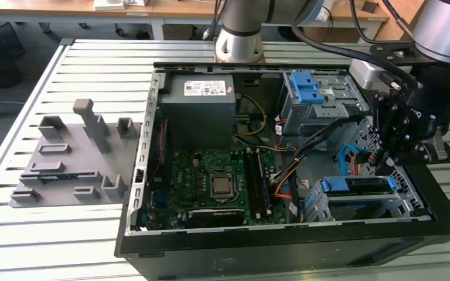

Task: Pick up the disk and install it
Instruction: 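Insert the first disk wire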

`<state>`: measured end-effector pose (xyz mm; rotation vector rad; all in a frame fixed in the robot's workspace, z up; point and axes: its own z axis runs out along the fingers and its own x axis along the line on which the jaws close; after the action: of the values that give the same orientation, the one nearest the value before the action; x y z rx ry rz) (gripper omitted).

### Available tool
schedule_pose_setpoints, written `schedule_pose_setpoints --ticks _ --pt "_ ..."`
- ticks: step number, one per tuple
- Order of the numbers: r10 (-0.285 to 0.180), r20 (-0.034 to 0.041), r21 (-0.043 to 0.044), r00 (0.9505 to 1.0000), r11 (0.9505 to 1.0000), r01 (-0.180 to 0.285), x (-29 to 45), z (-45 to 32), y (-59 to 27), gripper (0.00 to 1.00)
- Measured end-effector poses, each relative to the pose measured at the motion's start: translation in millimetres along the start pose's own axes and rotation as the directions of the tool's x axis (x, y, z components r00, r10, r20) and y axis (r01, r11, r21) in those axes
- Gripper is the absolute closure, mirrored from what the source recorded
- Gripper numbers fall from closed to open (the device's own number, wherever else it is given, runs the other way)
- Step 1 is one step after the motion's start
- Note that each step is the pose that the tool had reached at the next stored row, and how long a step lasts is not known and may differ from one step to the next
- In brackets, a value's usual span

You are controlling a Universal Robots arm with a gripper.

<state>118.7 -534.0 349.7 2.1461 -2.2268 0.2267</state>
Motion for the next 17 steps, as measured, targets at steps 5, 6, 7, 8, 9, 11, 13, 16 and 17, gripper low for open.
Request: schedule_pose_setpoints --ticks 5,6,7,8,9,11,13,16,17 --pt "0.000 0.0008 0.0028 1.0000 1.0000 0.000 1.0 0.6 2.0 0.84" --pt "0.000 0.0008 0.0045 1.0000 1.0000 0.000 1.1 0.6 3.5 0.84" --pt "0.000 0.0012 0.0064 1.0000 1.0000 0.000 1.1 0.7 5.2 0.84" --pt "0.001 0.0016 0.0082 1.0000 1.0000 -0.001 1.2 0.8 6.8 0.84" --pt "0.001 0.0020 0.0094 1.0000 1.0000 -0.001 1.2 1.2 7.7 0.84" --pt "0.001 0.0031 0.0107 1.0000 0.9999 -0.001 1.1 2.1 8.7 0.84" --pt "0.002 0.0193 0.0113 0.9998 0.9999 -0.002 1.0 2.9 9.1 0.84" --pt "0.005 0.0486 0.0128 0.9988 0.9999 -0.005 1.7 4.1 10.1 0.84" --pt "0.004 0.0500 0.0143 0.9987 0.9999 -0.005 2.8 4.9 10.5 0.84"
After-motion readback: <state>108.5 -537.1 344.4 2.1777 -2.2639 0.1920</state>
